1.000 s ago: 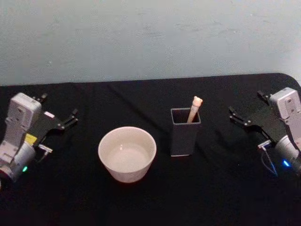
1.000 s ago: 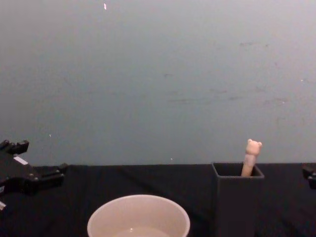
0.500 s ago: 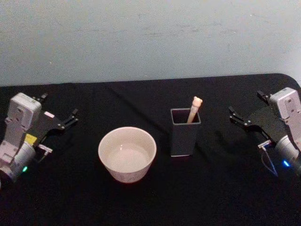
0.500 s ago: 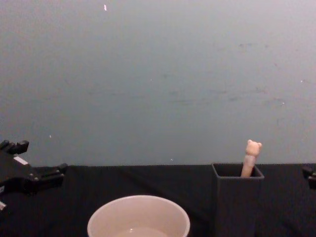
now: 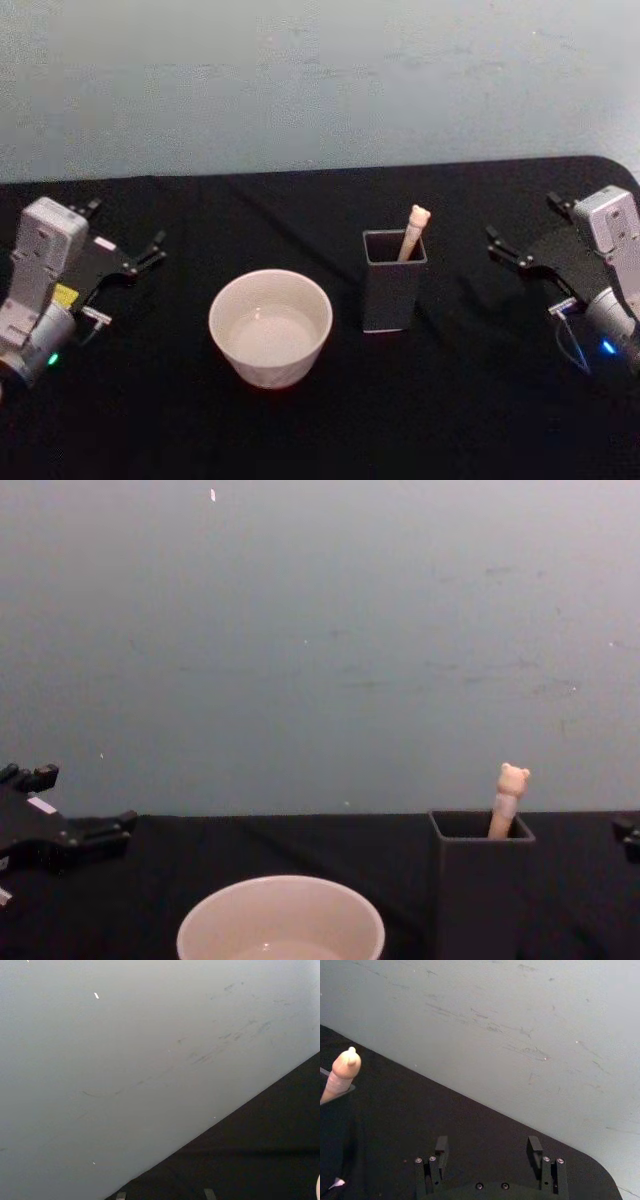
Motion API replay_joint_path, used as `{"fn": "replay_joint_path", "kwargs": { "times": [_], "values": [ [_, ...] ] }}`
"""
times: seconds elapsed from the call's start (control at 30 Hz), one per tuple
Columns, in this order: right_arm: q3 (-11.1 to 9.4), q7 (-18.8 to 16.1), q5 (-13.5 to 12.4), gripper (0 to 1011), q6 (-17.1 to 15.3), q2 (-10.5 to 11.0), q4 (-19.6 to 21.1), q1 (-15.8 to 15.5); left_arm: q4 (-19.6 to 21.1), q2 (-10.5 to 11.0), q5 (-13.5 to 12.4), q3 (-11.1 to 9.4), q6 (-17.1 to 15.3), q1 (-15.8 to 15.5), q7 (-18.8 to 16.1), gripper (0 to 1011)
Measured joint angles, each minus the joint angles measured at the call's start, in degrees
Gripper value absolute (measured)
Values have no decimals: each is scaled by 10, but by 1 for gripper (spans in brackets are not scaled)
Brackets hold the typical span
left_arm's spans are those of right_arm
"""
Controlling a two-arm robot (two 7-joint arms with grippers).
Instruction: Pick up the stirring spoon with one hand, stir inside the cup, then place it back in its original position.
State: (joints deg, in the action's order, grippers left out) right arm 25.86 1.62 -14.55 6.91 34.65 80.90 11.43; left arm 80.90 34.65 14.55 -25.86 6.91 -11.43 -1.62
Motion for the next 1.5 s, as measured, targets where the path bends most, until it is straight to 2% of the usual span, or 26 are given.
{"fn": "replay_joint_path", "kwargs": {
  "times": [0.73, 1.0, 1.2, 1.3, 1.5],
  "values": [
    [0, 0, 0, 1002, 0, 0, 0, 0, 0, 0, 0, 0, 0, 0, 0, 1001],
    [-17, -20, -12, 1002, 0, -8, 2, -8, 0, 0, 0, 0, 0, 0, 0, 1001],
    [-36, -50, -44, 1002, -7, -9, 20, -23, 0, 0, 0, 0, 0, 0, 0, 1001],
    [-52, -84, -85, 1002, -20, -7, 39, -37, 0, 0, 0, 0, 0, 0, 0, 1001],
    [-75, -143, -149, 1002, -40, -3, 66, -56, 0, 0, 0, 0, 0, 0, 0, 1001]
  ]
}}
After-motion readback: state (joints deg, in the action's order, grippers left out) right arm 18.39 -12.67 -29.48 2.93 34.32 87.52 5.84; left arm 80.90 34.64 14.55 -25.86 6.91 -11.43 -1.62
